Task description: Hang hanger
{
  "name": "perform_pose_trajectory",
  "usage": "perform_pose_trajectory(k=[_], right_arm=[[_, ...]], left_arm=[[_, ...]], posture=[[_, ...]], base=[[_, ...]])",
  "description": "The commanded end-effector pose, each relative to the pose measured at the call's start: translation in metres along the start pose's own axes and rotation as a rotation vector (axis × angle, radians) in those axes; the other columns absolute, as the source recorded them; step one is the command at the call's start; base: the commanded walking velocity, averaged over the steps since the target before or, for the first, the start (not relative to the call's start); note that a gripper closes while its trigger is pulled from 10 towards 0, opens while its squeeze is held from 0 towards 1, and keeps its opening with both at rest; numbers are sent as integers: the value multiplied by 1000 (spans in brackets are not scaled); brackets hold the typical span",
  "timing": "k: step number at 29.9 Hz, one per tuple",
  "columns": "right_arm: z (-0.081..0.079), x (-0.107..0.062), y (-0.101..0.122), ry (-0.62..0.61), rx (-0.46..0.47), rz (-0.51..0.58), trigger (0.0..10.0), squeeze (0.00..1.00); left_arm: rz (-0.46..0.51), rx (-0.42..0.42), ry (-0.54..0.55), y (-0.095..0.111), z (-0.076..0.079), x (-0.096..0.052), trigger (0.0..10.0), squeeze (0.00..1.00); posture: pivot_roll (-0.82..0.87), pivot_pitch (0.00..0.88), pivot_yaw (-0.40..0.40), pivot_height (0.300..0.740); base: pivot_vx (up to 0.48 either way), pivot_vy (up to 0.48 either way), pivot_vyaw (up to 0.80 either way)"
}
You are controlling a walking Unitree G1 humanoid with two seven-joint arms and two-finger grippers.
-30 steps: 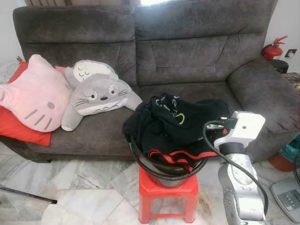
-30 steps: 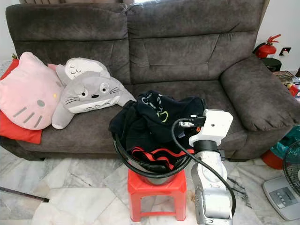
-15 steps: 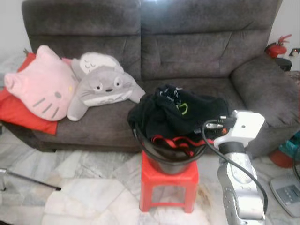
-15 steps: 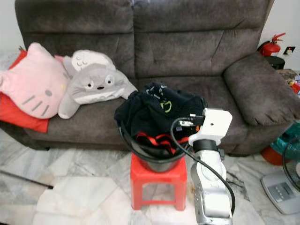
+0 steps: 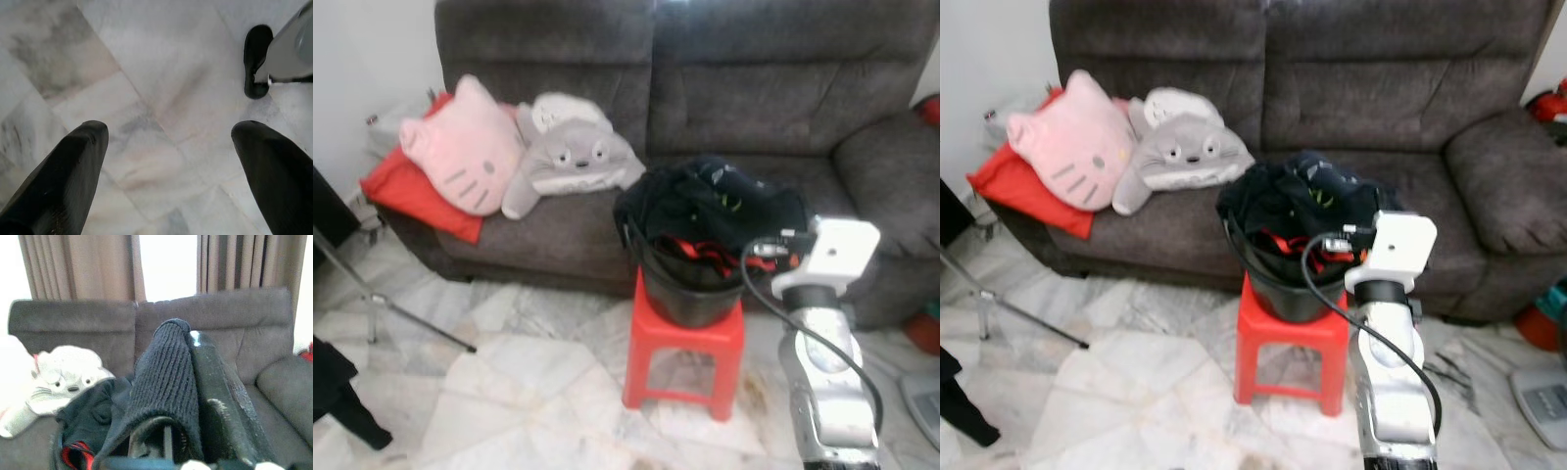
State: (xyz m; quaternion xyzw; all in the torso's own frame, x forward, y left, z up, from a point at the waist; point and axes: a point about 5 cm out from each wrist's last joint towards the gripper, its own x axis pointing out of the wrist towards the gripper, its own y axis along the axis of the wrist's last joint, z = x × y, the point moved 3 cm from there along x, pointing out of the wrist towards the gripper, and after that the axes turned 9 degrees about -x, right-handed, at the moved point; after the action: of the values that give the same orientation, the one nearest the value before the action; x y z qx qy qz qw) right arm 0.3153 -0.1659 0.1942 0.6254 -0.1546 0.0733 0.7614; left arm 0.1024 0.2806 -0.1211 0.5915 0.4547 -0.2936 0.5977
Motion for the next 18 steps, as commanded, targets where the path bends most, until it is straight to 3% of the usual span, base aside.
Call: perform_pose_trajectory(k=[1,11,14,18], right_arm=[[6,5,14,-20,-20,65,10000,0],[13,20,49,-65,-114,202,10000,0],[19,27,79,-120,-188,311,10000,0],[19,28,99,-130,-224,384,10000,0]], left_arm=[[-8,-6,13,-3,-5,-1,10000,0],[-8,0,12,-3,-5,-1,10000,0],[-7,2,12,-3,-5,-1,10000,0],[-6,3,12,-3,-5,-1,10000,0]], posture=[[-99,0,77,716],[-100,0,81,716],[-101,0,85,716],[-101,0,85,716]], base=[[-311,0,0],[-315,0,0],[-317,0,0],[-316,0,0]])
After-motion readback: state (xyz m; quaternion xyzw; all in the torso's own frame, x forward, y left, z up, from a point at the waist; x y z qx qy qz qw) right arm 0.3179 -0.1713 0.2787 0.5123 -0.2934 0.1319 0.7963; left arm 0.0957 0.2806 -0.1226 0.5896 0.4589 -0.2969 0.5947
